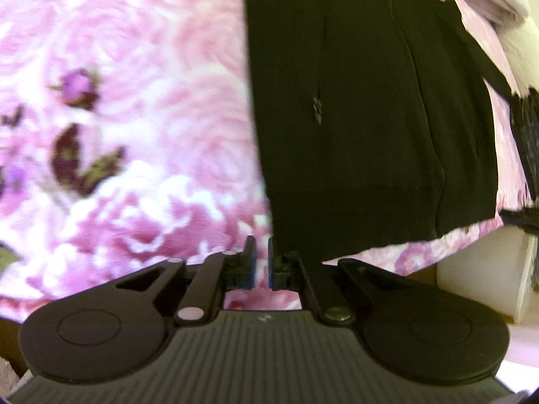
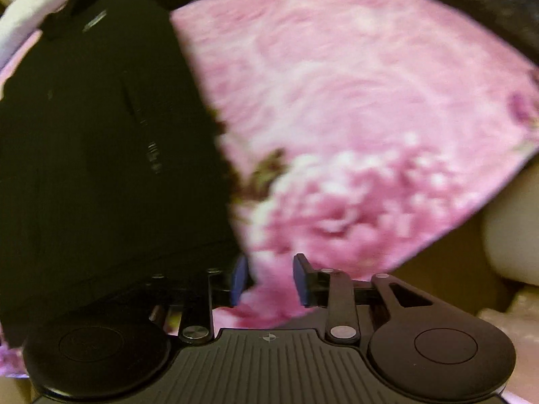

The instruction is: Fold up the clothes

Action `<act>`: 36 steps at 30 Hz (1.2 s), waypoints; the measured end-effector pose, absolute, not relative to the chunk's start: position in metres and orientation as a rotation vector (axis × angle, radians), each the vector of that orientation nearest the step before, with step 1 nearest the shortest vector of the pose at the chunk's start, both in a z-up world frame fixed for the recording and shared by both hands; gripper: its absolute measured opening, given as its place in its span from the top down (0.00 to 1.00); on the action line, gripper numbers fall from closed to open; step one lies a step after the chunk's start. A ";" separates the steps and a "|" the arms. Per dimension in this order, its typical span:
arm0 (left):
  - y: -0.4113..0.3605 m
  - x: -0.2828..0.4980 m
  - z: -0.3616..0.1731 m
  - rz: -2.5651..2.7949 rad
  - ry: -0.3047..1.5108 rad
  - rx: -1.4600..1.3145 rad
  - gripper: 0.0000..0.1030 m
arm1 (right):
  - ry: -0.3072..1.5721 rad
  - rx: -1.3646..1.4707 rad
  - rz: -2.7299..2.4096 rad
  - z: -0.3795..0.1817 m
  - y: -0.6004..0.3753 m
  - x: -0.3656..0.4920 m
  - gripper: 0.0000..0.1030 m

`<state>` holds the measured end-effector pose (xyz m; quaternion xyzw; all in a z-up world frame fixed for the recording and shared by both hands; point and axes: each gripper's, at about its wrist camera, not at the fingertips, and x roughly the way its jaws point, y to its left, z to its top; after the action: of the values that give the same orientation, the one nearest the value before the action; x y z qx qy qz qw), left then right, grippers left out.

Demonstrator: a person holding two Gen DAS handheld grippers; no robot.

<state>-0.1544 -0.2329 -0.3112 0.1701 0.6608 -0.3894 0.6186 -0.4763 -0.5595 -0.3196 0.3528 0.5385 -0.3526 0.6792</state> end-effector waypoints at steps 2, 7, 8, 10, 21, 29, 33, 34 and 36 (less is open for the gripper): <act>-0.225 -0.147 -0.295 -0.879 1.481 0.375 0.96 | 1.181 0.801 -0.780 -0.307 -0.554 -0.475 0.64; -0.228 -0.132 -0.243 -0.847 1.368 0.310 0.74 | 1.117 0.803 -0.702 -0.278 -0.532 -0.449 0.54; -0.227 -0.126 -0.234 -0.838 1.341 0.296 0.73 | 1.106 0.813 -0.679 -0.274 -0.527 -0.443 0.53; -0.231 -0.114 -0.224 -0.829 1.291 0.294 0.71 | 1.089 0.821 -0.631 -0.266 -0.515 -0.422 0.52; -0.179 0.061 -0.206 -0.793 1.069 0.408 0.61 | 1.041 0.743 -0.470 -0.243 -0.420 -0.288 0.51; -0.170 0.249 -0.262 -0.860 1.085 0.311 0.57 | 1.067 0.706 -0.458 -0.255 -0.332 -0.148 0.50; -0.187 0.299 -0.295 -0.930 1.102 0.293 0.54 | 1.119 0.703 -0.426 -0.264 -0.294 -0.090 0.50; -0.191 0.306 -0.303 -0.938 1.115 0.299 0.54 | 1.130 0.687 -0.412 -0.265 -0.286 -0.078 0.50; -0.193 0.316 -0.313 -0.960 1.141 0.289 0.57 | 1.151 0.655 -0.389 -0.266 -0.272 -0.057 0.50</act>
<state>0.3165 -0.1932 -0.3126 0.1312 0.5171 -0.4351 0.7253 -0.0574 -0.2717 -0.2658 0.3022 0.5308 -0.1796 0.7711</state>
